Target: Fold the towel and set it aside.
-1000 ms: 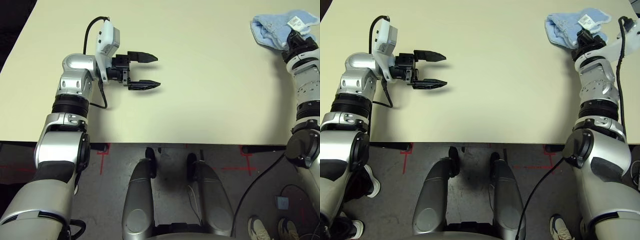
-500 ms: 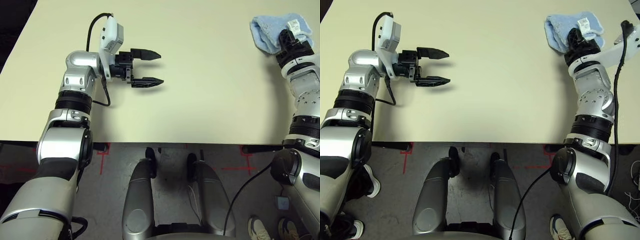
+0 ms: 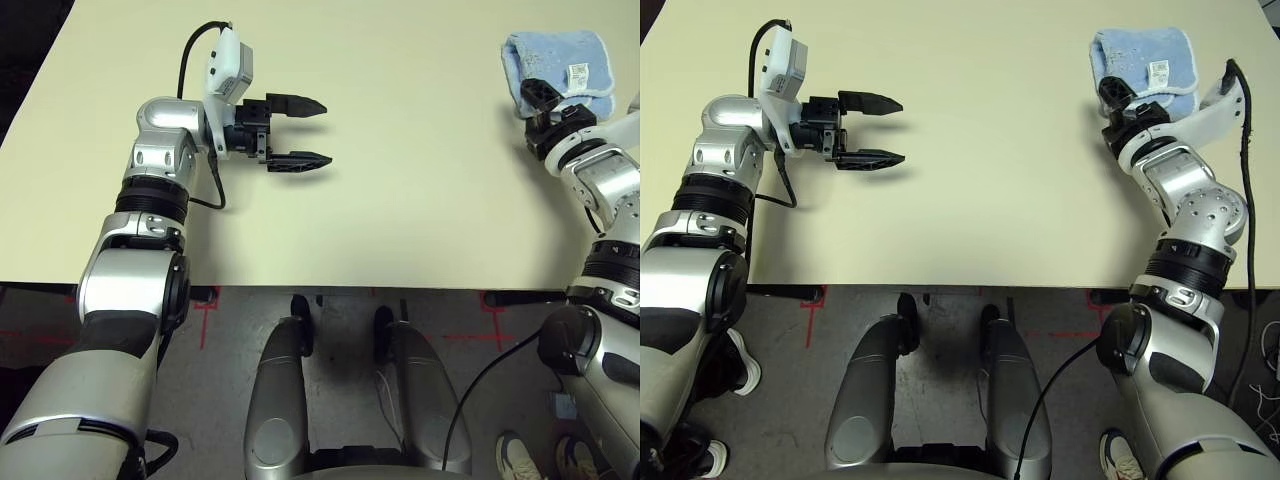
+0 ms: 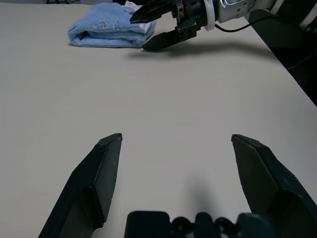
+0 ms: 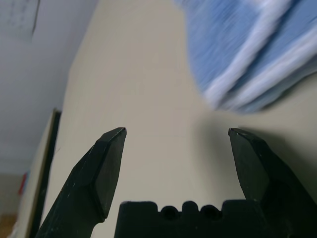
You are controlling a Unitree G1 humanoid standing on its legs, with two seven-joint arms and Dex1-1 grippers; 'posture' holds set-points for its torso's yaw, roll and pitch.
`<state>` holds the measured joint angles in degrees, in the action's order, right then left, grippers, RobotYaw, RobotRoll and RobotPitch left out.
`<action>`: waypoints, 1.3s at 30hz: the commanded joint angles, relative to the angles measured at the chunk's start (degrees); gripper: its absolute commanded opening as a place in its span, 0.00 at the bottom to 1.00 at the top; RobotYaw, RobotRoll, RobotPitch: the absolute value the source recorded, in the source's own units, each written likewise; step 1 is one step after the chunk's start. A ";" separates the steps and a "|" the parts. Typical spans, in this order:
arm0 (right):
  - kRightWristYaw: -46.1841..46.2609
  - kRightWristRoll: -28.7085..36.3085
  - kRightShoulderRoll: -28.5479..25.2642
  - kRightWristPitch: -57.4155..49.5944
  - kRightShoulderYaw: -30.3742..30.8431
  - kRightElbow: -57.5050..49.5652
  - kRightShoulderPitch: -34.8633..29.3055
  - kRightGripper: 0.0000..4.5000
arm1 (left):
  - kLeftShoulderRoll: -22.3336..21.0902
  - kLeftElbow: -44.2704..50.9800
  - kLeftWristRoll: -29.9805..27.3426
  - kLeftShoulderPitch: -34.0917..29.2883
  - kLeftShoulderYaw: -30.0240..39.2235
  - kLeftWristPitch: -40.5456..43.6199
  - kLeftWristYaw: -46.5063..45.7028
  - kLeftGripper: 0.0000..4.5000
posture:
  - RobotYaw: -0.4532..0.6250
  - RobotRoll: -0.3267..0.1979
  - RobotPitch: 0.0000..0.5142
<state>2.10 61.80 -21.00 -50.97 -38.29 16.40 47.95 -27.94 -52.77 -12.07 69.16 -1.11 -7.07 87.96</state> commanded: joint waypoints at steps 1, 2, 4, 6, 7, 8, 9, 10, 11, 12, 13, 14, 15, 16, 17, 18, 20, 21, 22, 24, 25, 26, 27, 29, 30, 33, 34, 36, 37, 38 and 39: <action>-4.52 1.06 -2.04 -2.11 2.09 -2.38 -0.65 1.00 | 0.31 -0.63 0.88 0.47 -0.55 -0.61 0.53 1.00 | 0.39 0.62 0.71; -6.97 0.22 -3.06 -2.13 3.51 -2.57 -0.82 1.00 | 0.39 -0.62 0.90 0.48 -0.54 -0.62 0.49 1.00 | 0.39 0.62 0.71; -14.37 -1.99 -6.06 -1.50 7.38 -3.29 -1.32 1.00 | 0.45 -0.60 0.91 0.46 -0.49 -0.62 0.44 1.00 | 0.39 0.62 0.71; -23.44 -5.22 -9.07 2.12 11.34 -3.99 -1.72 1.00 | 0.47 -0.58 0.76 0.40 -0.27 -0.29 0.17 1.00 | 0.39 0.62 0.70; -26.51 -7.47 -10.26 4.71 12.96 -3.42 -1.52 1.00 | 0.52 -0.54 0.52 0.38 0.00 0.24 -0.19 1.00 | 0.39 0.62 0.70; -28.63 -9.84 -10.98 7.65 14.17 -2.41 -1.12 1.00 | 0.58 -0.47 0.25 0.36 0.28 0.79 -0.57 1.00 | 0.39 0.62 0.70; -30.30 -11.84 -11.36 10.38 14.98 -1.03 -0.50 1.00 | 0.64 -0.47 0.03 0.38 0.53 1.17 -0.95 1.00 | 0.39 0.62 0.70; -33.18 -15.79 -12.08 15.38 17.19 0.53 0.03 1.00 | 0.78 -0.54 -0.41 0.39 1.13 1.80 -1.86 1.00 | 0.39 0.62 0.70; -35.29 -19.51 -12.08 21.18 18.74 2.72 0.97 1.00 | 1.00 -0.67 -0.88 0.44 1.98 2.40 -3.40 1.00 | 0.39 0.62 0.70; -37.36 -22.62 -11.96 26.33 20.05 4.93 1.91 1.00 | 1.19 -0.79 -1.16 0.47 2.75 2.77 -5.03 1.00 | 0.39 0.62 0.70; -39.14 -25.37 -11.74 30.99 21.23 7.10 2.82 1.00 | 1.39 -0.96 -1.30 0.50 3.53 2.90 -6.93 1.00 | 0.39 0.62 0.69; -39.99 -28.43 -11.15 36.60 22.30 10.22 4.00 1.00 | 1.61 -1.38 -1.18 0.59 4.53 2.91 -10.21 1.00 | 0.40 0.62 0.69; -40.22 -30.96 -10.53 41.42 22.96 13.55 5.24 1.00 | 1.74 -1.91 -0.68 0.66 5.25 2.59 -13.75 1.00 | 0.41 0.62 0.70; -39.75 -33.30 -9.72 46.23 23.34 17.52 6.80 1.00 | 1.77 -2.55 0.15 0.58 5.93 1.63 -18.20 1.00 | 0.42 0.62 0.70; -37.87 -35.86 -8.67 51.34 23.58 22.17 8.59 1.00 | 1.75 -3.59 1.33 0.42 6.97 0.36 -25.55 1.00 | 0.43 0.62 0.70; -36.72 -37.55 -7.95 54.91 23.56 25.74 9.97 1.00 | 1.73 -4.34 2.11 0.32 7.56 -0.59 -30.55 1.00 | 0.44 0.62 0.70; -34.20 -39.87 -6.38 60.38 23.17 31.50 12.02 1.00 | 1.80 -5.62 2.78 0.14 9.10 -2.02 -39.70 1.00 | 0.46 0.62 0.69; -33.37 -40.51 -5.16 62.71 22.90 33.93 12.46 1.00 | 1.71 -6.26 2.74 -0.11 10.53 -2.74 -45.63 1.00 | 0.48 0.62 0.69; -32.03 -41.34 -4.16 65.04 22.68 36.12 12.83 1.00 | 1.65 -6.78 2.53 -0.35 11.93 -2.99 -50.87 1.00 | 0.48 0.62 0.69; -30.16 -42.17 -2.90 68.23 22.00 39.58 13.65 1.00 | 1.44 -7.56 2.26 -0.76 14.21 -3.73 -59.01 1.00 | 0.50 0.62 0.69; -28.29 -42.67 -2.46 69.65 21.61 41.36 14.17 1.00 | 1.06 -8.07 2.43 -1.15 15.53 -4.76 -64.45 1.00 | 0.50 0.62 0.68; -27.13 -43.04 -2.12 70.72 21.36 42.86 14.63 1.00 | 0.67 -8.58 2.74 -1.52 16.57 -5.84 -69.35 1.00 | 0.50 0.62 0.68; -25.98 -43.42 -1.81 71.70 21.19 44.34 15.09 1.00 | 0.24 -8.91 3.24 -2.11 17.20 -7.02 -73.36 1.00 | 0.51 0.62 0.68; -24.66 -44.09 -1.54 72.91 21.00 46.42 15.85 1.00 | -0.21 -9.36 4.38 -2.77 17.13 -8.45 -77.46 1.00 | 0.51 0.62 0.68; -23.69 -44.67 -1.46 73.40 21.10 47.66 16.33 1.00 | -0.44 -9.63 5.00 -3.35 17.04 -9.56 -79.60 1.00 | 0.51 0.62 0.68; -21.02 -46.81 -1.50 74.75 21.81 50.55 17.35 1.00 | -1.28 -10.68 7.31 -4.71 16.10 -12.94 -84.27 1.00 | 0.50 0.62 0.68; -21.37 -47.27 -1.59 75.11 21.94 51.16 17.58 1.00 | -1.51 -11.14 7.60 -4.97 16.07 -13.75 -84.78 1.00 | 0.50 0.62 0.68; -22.60 -47.46 -1.70 75.61 21.63 51.96 17.96 1.00 | -1.77 -11.81 8.12 -5.25 15.78 -14.71 -84.99 1.00 | 0.49 0.62 0.69; -22.93 -47.51 -1.80 76.02 21.39 52.26 18.09 1.00 | -1.79 -12.14 8.17 -5.36 15.74 -15.32 -84.69 1.00 | 0.49 0.62 0.69; -23.08 -47.59 -1.90 76.32 21.14 52.51 18.18 1.00 | -1.74 -12.41 8.23 -5.37 15.66 -15.78 -84.51 1.00 | 0.49 0.62 0.69; -23.18 -47.75 -2.20 76.41 20.99 52.85 18.21 1.00 | -1.79 -12.85 8.12 -5.35 15.73 -15.95 -83.98 1.00 | 0.48 0.62 0.69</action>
<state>-20.60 14.40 -22.18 24.40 -16.55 67.90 66.18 -29.46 -64.13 -4.43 64.59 14.79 -21.63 3.56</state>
